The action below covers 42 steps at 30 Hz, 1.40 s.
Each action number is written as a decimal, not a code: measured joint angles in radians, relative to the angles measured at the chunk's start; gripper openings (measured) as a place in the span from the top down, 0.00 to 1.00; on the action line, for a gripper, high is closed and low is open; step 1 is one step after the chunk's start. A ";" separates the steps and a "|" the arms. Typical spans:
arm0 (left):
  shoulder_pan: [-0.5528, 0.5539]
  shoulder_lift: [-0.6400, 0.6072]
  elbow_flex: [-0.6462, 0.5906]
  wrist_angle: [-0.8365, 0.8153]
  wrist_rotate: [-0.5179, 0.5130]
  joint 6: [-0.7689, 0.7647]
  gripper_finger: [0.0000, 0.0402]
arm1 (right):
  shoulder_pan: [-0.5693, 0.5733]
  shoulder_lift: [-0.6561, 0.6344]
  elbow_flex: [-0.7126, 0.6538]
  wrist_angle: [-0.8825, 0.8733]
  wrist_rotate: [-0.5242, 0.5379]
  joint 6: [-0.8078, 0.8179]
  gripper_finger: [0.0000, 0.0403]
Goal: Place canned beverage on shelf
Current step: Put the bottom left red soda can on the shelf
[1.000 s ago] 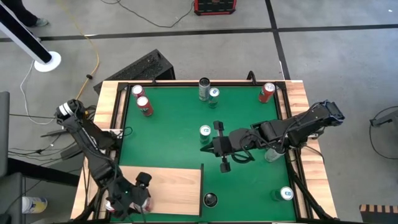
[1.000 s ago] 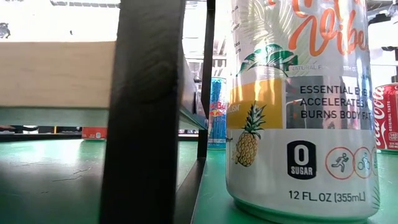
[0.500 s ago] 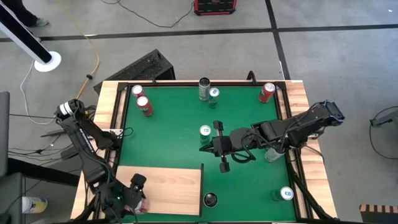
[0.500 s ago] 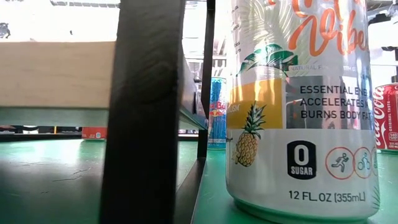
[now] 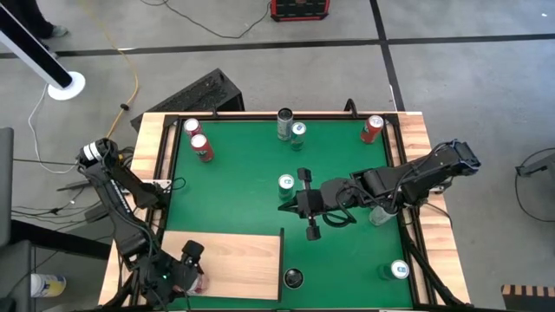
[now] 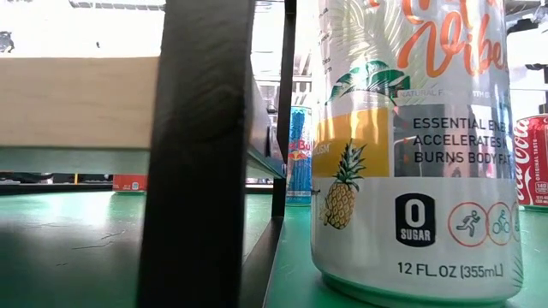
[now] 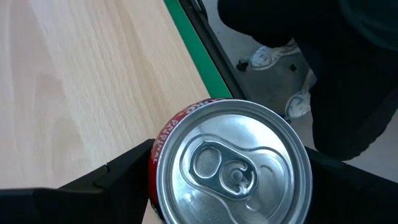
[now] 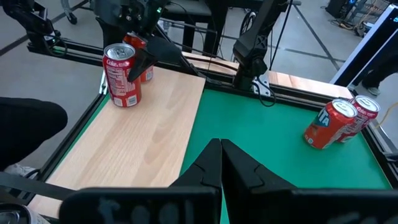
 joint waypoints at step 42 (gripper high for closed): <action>0.001 0.001 0.000 0.068 -0.022 -0.018 0.19 | 0.000 0.000 0.000 -0.034 0.000 0.000 0.94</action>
